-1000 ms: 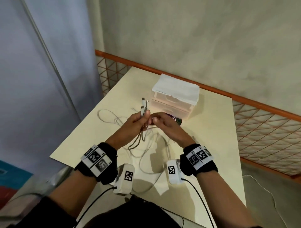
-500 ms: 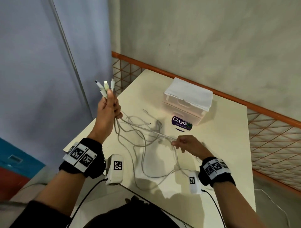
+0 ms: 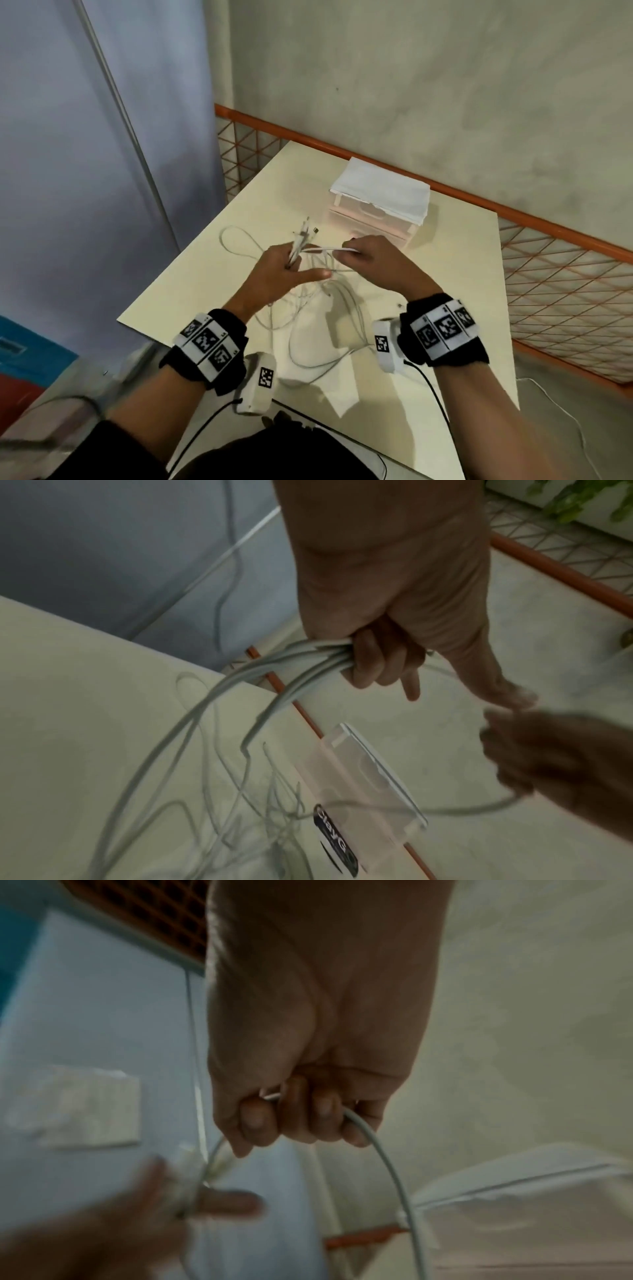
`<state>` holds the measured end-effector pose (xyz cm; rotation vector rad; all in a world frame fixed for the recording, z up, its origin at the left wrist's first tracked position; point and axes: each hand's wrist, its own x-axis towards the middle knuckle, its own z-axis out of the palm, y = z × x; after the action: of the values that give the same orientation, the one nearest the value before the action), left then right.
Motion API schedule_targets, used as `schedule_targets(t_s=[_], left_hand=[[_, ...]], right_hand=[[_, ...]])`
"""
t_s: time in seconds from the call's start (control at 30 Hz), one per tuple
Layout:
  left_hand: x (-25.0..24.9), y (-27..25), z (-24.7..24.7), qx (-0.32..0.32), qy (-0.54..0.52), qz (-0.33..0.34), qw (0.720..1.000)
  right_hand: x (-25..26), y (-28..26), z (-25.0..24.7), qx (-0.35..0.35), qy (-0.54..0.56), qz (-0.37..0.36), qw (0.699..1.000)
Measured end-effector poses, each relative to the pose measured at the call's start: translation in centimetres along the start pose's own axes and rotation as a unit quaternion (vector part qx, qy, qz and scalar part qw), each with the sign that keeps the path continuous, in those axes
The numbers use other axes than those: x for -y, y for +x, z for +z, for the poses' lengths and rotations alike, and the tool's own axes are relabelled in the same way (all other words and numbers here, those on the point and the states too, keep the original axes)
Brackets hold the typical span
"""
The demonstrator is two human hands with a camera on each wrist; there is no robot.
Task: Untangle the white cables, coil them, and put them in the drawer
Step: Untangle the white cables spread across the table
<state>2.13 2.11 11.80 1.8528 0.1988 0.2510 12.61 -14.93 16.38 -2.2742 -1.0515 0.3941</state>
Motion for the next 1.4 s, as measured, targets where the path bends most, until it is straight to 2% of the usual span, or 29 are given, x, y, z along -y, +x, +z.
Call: schedule_targets(t_s=[0.13, 0.23, 0.4, 0.5, 0.57, 0.63, 0.7, 0.73, 0.8, 0.83, 0.9, 0.97, 1.07, 1.2, 1.3, 1.4], left_hand=[[-0.3, 0.0, -0.8, -0.019, 0.037, 0.015, 0.999], [-0.2, -0.1, -3.5, -0.062, 0.02, -0.007, 0.998], [1.9, -0.2, -7.6, -0.135, -0.056, -0.038, 0.989], [1.6, -0.6, -8.4, -0.138, -0.024, -0.043, 0.989], [1.2, -0.9, -8.4, -0.097, 0.004, -0.055, 0.994], [1.1, -1.4, -8.5, -0.001, 0.024, -0.09, 0.996], [1.2, -2.0, -9.2, 0.111, 0.075, -0.151, 0.979], [1.3, -2.3, -9.5, 0.163, 0.103, -0.184, 0.964], [1.0, -3.0, -9.7, 0.238, 0.153, -0.227, 0.932], [1.0, -3.4, -9.7, 0.259, 0.162, -0.239, 0.922], [0.9, -3.9, -9.7, 0.269, 0.155, -0.24, 0.92], [1.3, -4.2, -9.7, 0.243, 0.139, -0.23, 0.932], [1.8, -4.7, -9.5, 0.157, 0.1, -0.223, 0.957], [2.2, -5.4, -9.5, 0.047, 0.029, -0.228, 0.972], [2.4, -5.9, -9.6, 0.017, -0.031, -0.235, 0.971], [3.3, -6.1, -9.6, -0.006, -0.021, -0.24, 0.971]], right_hand=[[0.1, -0.4, -1.1, -0.029, 0.046, -0.001, 0.999], [-3.3, -2.2, -2.5, -0.062, 0.068, 0.062, 0.994], [-9.5, -5.1, -2.0, -0.111, 0.011, 0.183, 0.977], [-11.8, -7.1, -0.3, -0.092, 0.009, 0.227, 0.97], [-12.7, -7.9, 1.3, -0.03, -0.005, 0.269, 0.963], [-12.9, -8.2, 2.8, 0.09, -0.024, 0.303, 0.948], [-13.2, -8.2, 4.1, 0.157, -0.049, 0.35, 0.922], [-13.5, -7.9, 4.5, 0.15, -0.079, 0.358, 0.918], [-13.8, -6.9, 5.2, 0.101, -0.143, 0.33, 0.928], [-13.5, -5.8, 5.6, 0.071, -0.156, 0.317, 0.933], [-12.6, -3.4, 6.8, 0.03, -0.138, 0.291, 0.946], [-11.3, -0.5, 8.2, -0.002, -0.088, 0.265, 0.96], [-8.9, 3.3, 10.4, 0.017, -0.049, 0.238, 0.97], [-7.8, 6.8, 13.8, 0.023, -0.023, 0.308, 0.951], [-7.9, 7.9, 15.4, 0.043, -0.015, 0.364, 0.93], [-8.5, 8.5, 15.7, 0.031, 0.012, 0.385, 0.922]])
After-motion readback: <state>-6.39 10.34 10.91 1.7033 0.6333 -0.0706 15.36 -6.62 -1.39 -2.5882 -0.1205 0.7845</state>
